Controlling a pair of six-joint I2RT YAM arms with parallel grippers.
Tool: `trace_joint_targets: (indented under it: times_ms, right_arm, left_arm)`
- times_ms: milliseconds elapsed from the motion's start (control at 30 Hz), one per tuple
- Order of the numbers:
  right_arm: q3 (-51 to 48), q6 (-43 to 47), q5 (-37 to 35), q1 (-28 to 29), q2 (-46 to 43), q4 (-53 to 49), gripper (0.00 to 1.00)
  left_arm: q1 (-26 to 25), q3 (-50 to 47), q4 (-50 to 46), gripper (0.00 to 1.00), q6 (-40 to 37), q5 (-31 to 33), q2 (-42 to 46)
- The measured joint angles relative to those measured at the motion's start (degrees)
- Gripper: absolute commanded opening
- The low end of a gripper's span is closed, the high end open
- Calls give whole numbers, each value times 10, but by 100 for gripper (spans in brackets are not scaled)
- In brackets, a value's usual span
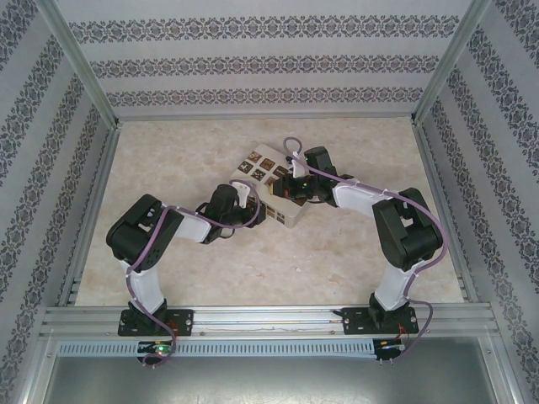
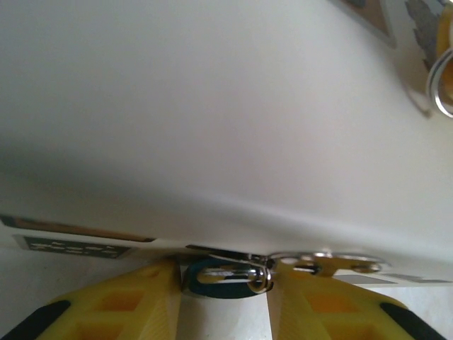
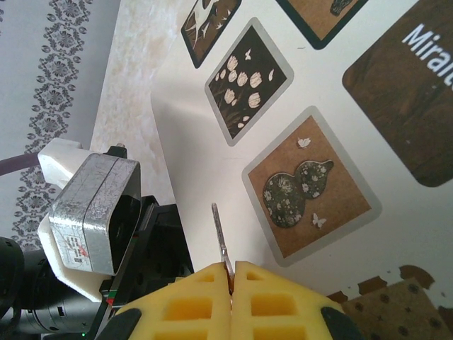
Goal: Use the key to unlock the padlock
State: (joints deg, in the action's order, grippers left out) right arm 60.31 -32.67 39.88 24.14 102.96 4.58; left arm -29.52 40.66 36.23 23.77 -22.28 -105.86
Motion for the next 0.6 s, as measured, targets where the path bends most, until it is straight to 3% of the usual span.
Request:
trace_joint_targets:
  times_ms: [333, 600]
  right_arm:
    - [11, -2, 2, -1, -20, -45, 0]
    - [-10, 1, 2, -16, -122, -54, 0]
  left_arm:
    - [-2, 1, -2, 32, -2, 1, 3]
    - [-2, 1, -33, 31, 8, -1, 30]
